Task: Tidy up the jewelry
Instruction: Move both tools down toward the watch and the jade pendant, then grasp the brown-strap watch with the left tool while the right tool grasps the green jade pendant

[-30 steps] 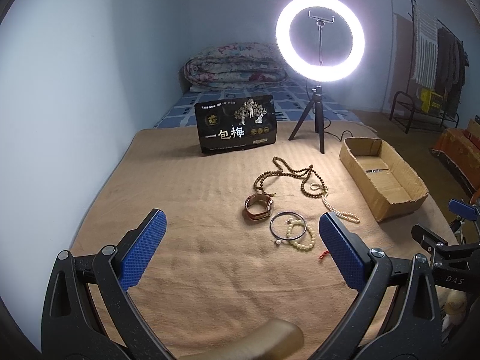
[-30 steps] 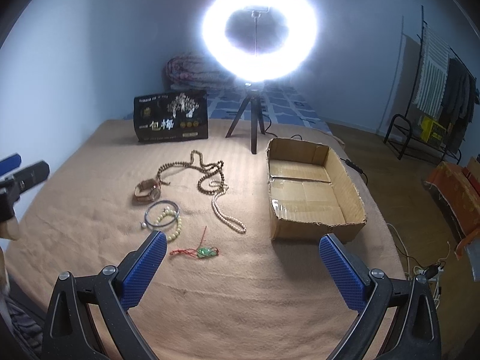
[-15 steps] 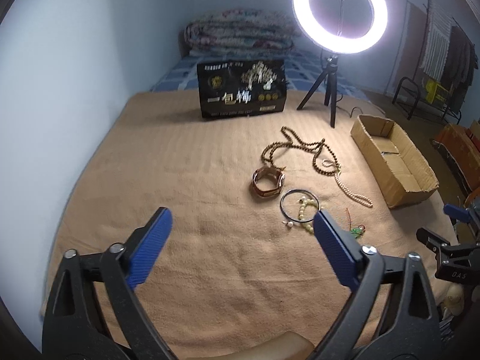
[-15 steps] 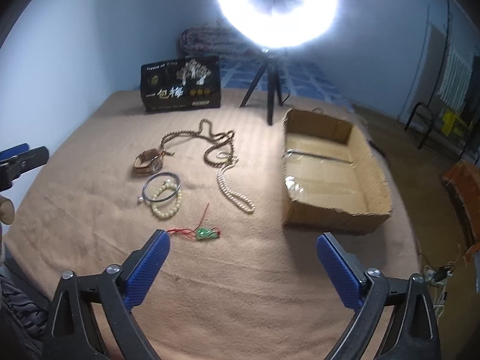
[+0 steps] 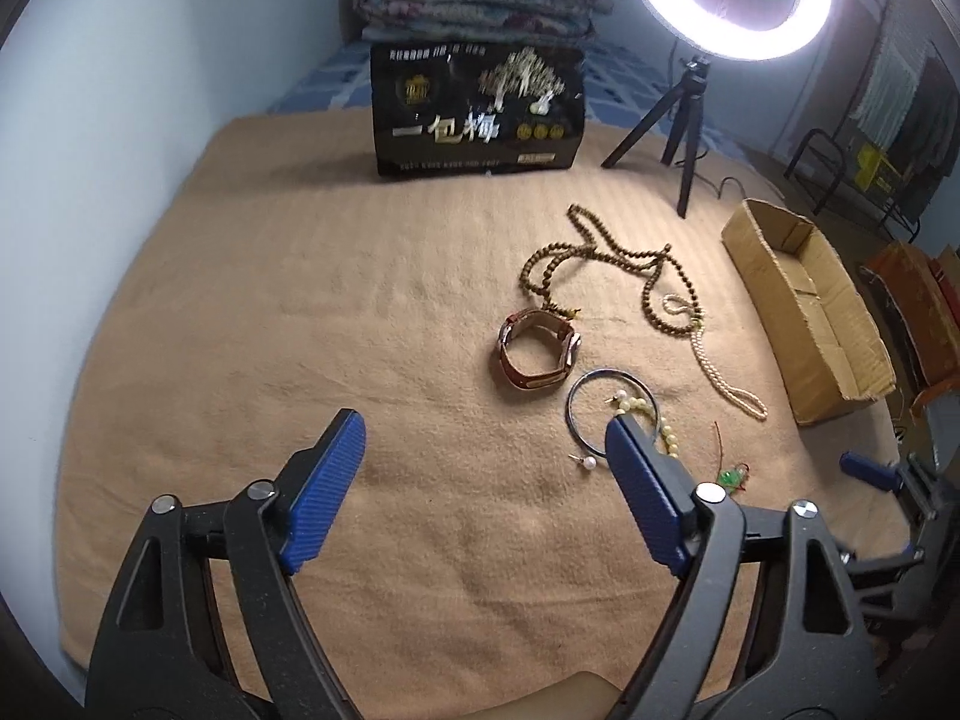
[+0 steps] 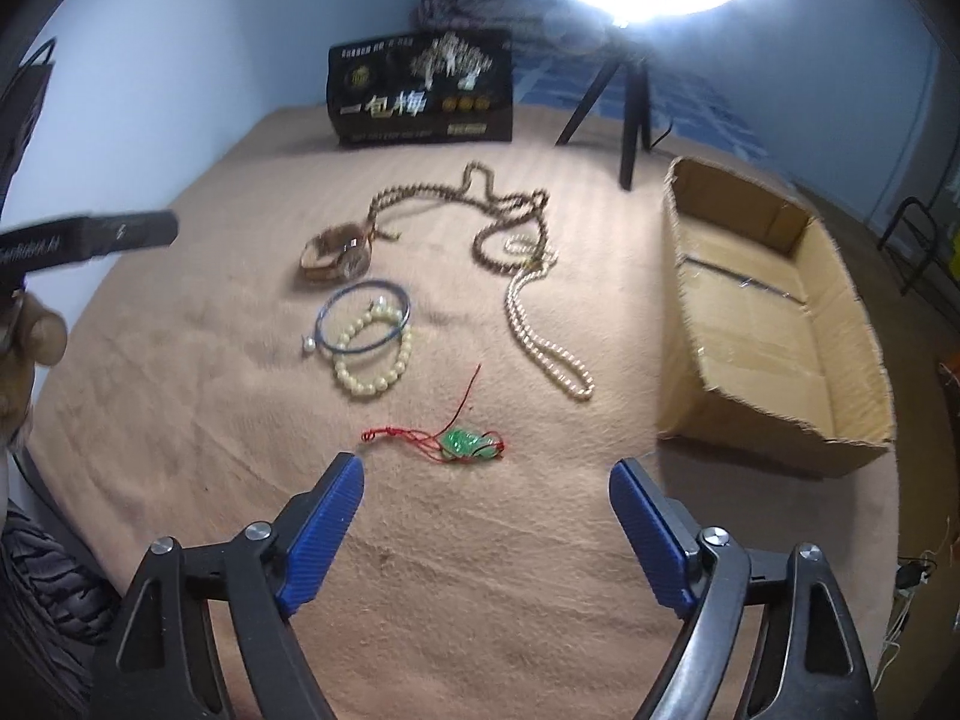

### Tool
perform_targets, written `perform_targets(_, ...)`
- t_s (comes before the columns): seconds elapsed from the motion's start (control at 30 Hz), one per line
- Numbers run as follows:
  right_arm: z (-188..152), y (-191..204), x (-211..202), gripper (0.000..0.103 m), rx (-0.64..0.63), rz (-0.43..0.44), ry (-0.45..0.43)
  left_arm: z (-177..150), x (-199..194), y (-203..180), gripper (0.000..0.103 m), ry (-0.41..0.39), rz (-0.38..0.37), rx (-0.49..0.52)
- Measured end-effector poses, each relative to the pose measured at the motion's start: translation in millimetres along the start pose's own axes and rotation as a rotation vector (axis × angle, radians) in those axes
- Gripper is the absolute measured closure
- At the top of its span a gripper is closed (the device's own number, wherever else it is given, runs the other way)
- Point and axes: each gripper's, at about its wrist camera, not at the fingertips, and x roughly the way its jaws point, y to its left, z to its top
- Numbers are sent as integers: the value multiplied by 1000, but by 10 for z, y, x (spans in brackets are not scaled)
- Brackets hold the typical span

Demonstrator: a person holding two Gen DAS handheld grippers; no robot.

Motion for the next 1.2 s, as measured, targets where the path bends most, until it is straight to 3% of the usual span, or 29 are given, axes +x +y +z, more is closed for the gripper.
perform_targets(0.2,18,-66,249,22,26,38,61,156,379,6,42,69,-44,-31)
perform_targets(0.4,45,-36,480,22,16,54,108,256,690,24,48,131,-84,-60)
perform_targets(0.5,71,-10,590,26,7,59,127,311,817,44,56,155,-107,-81)
perform_targets(0.83,104,-13,766,30,-2,49,162,425,1145,54,59,200,-126,-96)
perform_targets(0.97,101,-45,782,39,-2,43,162,447,1288,34,61,218,-109,-85)
perform_targets(1.2,77,-110,741,67,-16,29,151,425,1471,50,79,257,-111,-98)
